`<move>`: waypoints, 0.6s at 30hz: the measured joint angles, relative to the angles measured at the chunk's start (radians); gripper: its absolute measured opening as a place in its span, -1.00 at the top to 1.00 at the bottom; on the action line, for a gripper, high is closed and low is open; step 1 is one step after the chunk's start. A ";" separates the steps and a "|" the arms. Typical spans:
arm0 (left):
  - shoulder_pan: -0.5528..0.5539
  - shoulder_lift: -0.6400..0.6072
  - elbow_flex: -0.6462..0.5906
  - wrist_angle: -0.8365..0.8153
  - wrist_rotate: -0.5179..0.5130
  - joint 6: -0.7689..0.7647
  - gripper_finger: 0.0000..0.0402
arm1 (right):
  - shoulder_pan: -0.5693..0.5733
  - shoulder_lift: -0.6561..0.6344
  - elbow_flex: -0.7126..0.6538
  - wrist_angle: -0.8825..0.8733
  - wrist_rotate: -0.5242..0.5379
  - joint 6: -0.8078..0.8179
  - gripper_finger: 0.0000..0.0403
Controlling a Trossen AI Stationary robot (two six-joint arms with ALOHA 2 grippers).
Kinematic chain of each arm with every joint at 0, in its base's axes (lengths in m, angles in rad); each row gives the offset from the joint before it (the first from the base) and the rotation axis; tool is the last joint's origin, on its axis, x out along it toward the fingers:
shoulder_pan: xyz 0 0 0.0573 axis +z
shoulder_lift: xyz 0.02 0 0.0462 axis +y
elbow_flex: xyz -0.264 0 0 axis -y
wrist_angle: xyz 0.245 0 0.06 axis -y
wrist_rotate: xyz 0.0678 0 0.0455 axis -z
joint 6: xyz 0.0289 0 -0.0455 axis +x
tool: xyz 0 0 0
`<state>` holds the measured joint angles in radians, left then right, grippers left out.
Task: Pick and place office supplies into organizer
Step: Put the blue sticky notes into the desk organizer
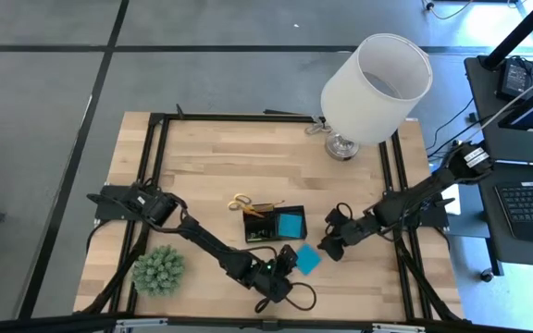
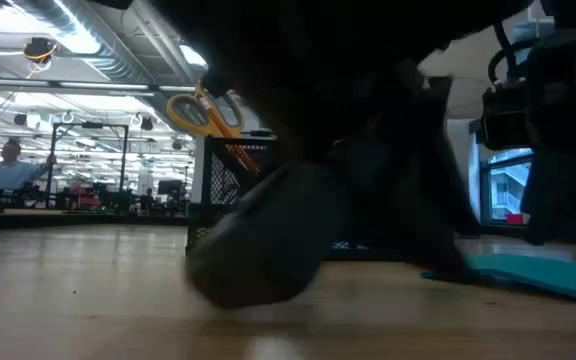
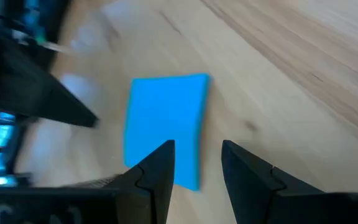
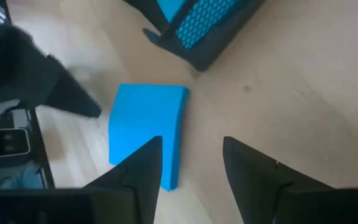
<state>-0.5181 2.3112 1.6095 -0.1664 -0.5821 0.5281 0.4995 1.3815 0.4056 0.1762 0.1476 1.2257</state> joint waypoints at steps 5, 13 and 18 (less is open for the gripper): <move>-0.001 0.020 0.004 0.059 -0.013 0.037 0.37 | 0.005 0.033 0.001 0.016 0.037 0.001 0.15; 0.005 0.024 0.002 0.093 -0.022 0.034 0.37 | 0.006 0.127 0.002 0.130 0.047 0.001 0.15; 0.012 0.025 0.002 0.094 -0.015 0.029 0.37 | 0.006 0.189 0.004 0.221 0.052 0.001 0.15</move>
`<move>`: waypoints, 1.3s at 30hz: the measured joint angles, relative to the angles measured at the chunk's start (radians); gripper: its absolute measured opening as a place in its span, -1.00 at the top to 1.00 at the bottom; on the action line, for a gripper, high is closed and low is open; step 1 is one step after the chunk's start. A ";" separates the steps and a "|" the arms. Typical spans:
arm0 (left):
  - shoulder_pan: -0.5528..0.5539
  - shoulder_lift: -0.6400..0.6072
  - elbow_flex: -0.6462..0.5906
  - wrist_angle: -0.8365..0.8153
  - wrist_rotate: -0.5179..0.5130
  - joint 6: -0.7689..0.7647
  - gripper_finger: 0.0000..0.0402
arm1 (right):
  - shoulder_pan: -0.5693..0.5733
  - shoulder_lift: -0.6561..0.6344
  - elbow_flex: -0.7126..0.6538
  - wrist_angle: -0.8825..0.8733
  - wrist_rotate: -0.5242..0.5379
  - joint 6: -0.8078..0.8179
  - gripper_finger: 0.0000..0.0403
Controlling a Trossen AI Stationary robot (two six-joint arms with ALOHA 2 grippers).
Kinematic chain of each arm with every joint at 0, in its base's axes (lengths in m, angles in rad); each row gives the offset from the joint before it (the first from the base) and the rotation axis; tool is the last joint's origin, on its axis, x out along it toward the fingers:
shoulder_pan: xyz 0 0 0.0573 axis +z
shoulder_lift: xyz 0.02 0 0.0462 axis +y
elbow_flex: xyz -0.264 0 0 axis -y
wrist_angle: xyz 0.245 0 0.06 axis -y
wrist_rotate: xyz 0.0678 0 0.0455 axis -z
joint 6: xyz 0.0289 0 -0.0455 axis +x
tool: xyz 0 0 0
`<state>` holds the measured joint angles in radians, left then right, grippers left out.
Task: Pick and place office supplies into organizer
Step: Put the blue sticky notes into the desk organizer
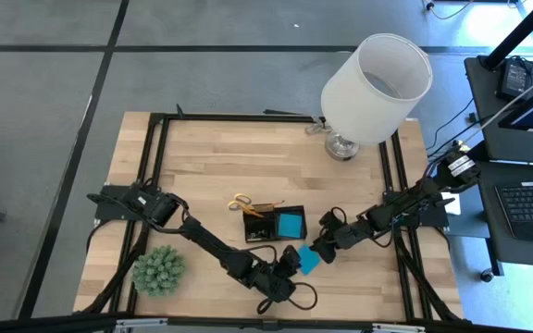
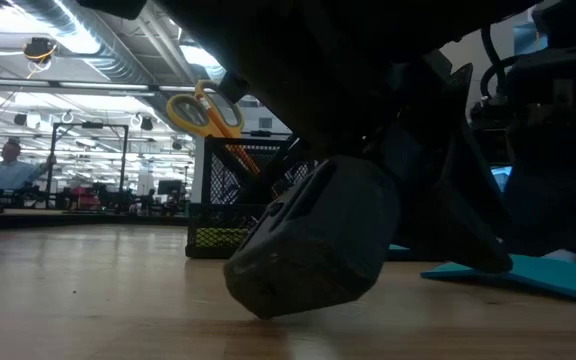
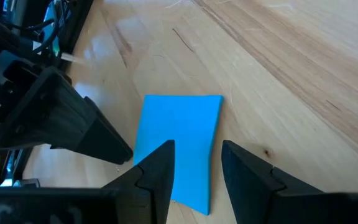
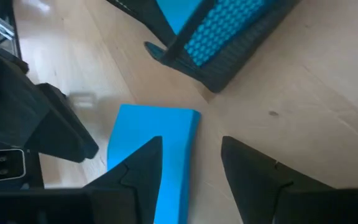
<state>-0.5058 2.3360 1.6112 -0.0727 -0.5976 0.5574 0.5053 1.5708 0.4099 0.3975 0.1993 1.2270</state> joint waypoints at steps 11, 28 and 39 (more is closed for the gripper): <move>0.005 0.001 0.000 -0.029 0.006 0.027 0.37 | 0.002 0.014 0.000 0.042 -0.053 0.003 0.15; 0.036 0.000 -0.002 -0.030 0.025 0.007 0.37 | 0.003 0.099 0.072 0.059 -0.087 -0.081 0.15; 0.036 0.000 -0.002 -0.032 0.025 0.003 0.37 | 0.003 0.106 0.069 0.062 -0.089 -0.172 0.15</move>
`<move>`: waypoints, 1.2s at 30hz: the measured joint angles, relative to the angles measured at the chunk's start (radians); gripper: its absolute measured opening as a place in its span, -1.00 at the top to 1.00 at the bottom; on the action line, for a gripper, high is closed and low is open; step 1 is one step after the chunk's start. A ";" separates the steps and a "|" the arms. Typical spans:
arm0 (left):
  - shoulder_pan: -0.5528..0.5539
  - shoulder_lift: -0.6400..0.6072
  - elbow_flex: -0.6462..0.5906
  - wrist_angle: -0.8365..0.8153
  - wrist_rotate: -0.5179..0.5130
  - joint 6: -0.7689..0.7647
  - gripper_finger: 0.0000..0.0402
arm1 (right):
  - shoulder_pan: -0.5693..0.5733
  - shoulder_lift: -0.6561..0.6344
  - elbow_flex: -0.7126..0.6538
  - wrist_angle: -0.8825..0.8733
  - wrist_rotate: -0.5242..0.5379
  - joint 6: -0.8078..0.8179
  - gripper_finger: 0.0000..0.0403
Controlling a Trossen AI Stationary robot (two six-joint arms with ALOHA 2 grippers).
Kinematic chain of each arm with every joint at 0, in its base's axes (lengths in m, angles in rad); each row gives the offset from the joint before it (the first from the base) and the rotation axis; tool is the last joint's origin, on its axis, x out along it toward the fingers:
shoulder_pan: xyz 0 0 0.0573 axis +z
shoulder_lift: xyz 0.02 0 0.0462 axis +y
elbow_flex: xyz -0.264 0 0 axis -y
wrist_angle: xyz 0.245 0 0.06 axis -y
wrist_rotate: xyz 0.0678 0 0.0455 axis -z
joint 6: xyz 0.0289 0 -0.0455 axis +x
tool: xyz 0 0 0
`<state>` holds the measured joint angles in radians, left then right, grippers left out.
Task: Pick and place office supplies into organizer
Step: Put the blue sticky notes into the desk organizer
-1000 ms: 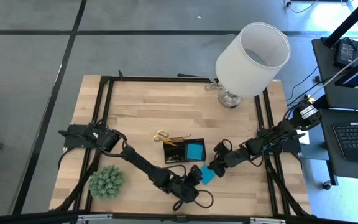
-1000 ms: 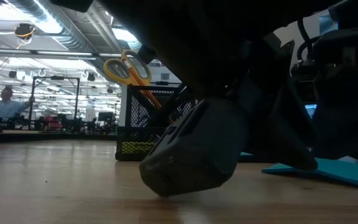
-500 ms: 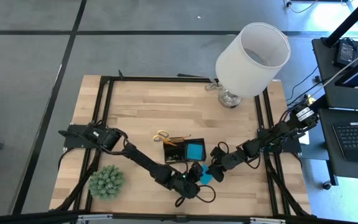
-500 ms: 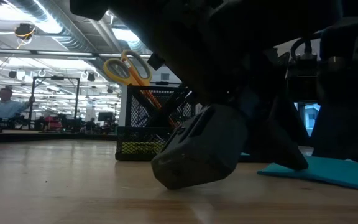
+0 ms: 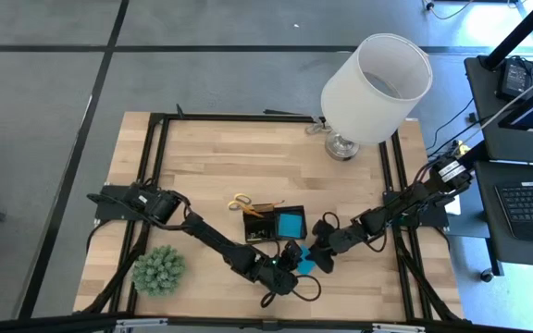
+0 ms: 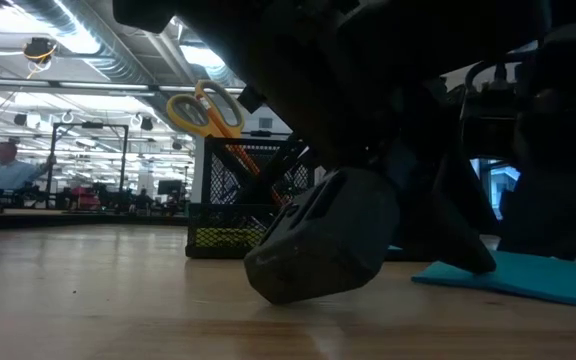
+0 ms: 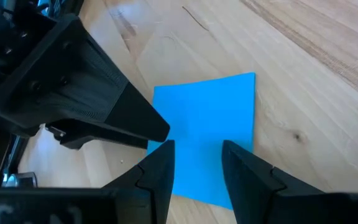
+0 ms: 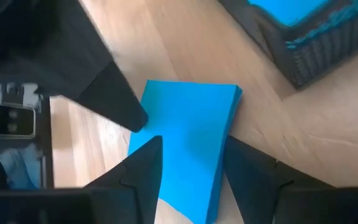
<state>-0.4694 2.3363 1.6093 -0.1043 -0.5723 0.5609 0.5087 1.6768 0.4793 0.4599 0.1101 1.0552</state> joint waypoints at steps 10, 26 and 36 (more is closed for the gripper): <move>0.001 0.000 0.000 0.001 0.014 0.000 0.37 | 0.000 0.004 -0.002 0.051 0.000 -0.042 0.15; 0.001 0.000 0.000 0.003 0.014 0.002 0.37 | -0.002 0.001 -0.001 0.061 0.008 0.056 0.15; 0.001 0.000 -0.001 0.003 0.014 0.002 0.37 | -0.002 0.001 -0.001 0.063 -0.029 0.062 0.41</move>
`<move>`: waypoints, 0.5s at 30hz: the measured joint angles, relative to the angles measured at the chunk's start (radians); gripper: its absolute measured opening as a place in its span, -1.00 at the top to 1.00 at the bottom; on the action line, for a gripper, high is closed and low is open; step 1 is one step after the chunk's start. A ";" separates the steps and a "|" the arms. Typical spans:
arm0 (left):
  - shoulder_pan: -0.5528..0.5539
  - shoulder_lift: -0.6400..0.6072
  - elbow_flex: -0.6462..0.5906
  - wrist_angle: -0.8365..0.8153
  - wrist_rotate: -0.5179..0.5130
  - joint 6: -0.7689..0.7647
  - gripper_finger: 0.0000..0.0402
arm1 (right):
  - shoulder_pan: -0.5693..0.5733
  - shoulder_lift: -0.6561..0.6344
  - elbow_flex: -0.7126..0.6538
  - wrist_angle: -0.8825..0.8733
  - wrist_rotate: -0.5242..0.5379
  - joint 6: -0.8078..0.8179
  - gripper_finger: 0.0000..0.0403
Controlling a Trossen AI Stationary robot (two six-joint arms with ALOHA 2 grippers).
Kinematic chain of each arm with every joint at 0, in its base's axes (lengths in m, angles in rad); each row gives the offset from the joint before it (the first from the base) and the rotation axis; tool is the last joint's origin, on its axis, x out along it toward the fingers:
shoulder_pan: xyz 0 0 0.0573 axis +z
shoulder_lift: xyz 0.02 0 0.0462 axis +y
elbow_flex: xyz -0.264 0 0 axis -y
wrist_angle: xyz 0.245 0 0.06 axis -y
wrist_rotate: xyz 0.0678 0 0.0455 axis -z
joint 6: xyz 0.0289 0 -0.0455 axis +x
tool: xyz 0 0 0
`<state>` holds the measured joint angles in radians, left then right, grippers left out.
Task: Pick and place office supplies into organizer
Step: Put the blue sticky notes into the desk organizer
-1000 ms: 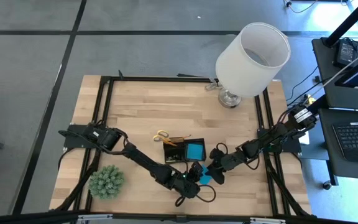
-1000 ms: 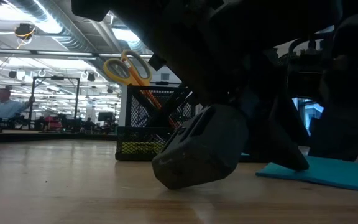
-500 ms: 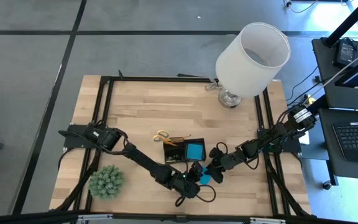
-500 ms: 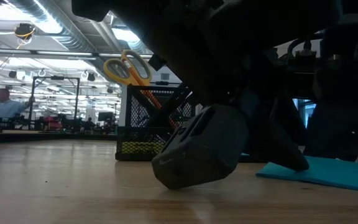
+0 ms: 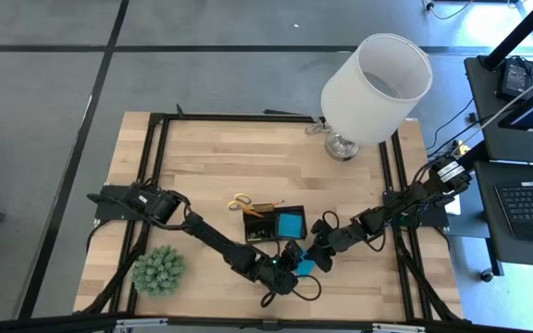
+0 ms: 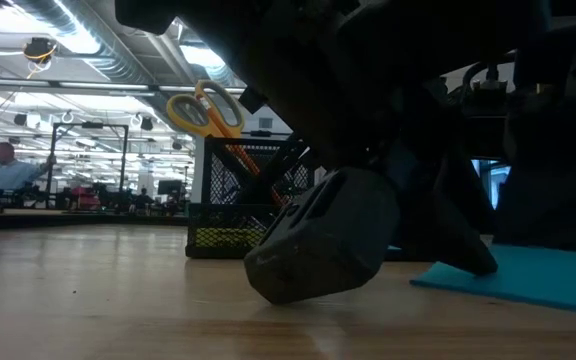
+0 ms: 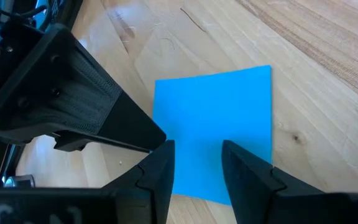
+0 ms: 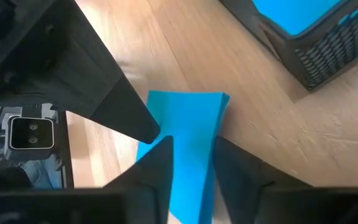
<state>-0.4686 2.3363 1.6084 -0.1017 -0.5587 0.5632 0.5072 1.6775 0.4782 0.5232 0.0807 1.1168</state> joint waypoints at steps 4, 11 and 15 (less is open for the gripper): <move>0.000 0.000 0.000 0.000 0.000 0.000 0.37 | 0.000 0.000 0.000 0.000 -0.001 0.000 0.60; 0.005 0.000 0.000 0.001 -0.003 0.001 0.37 | 0.000 0.000 0.000 0.000 -0.003 0.001 0.87; 0.004 0.000 0.000 -0.004 -0.018 -0.002 0.37 | 0.000 0.000 0.000 0.000 -0.004 0.001 0.97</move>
<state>-0.4642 2.3362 1.6085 -0.1056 -0.5771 0.5612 0.5076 1.6775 0.4782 0.5236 0.0769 1.1179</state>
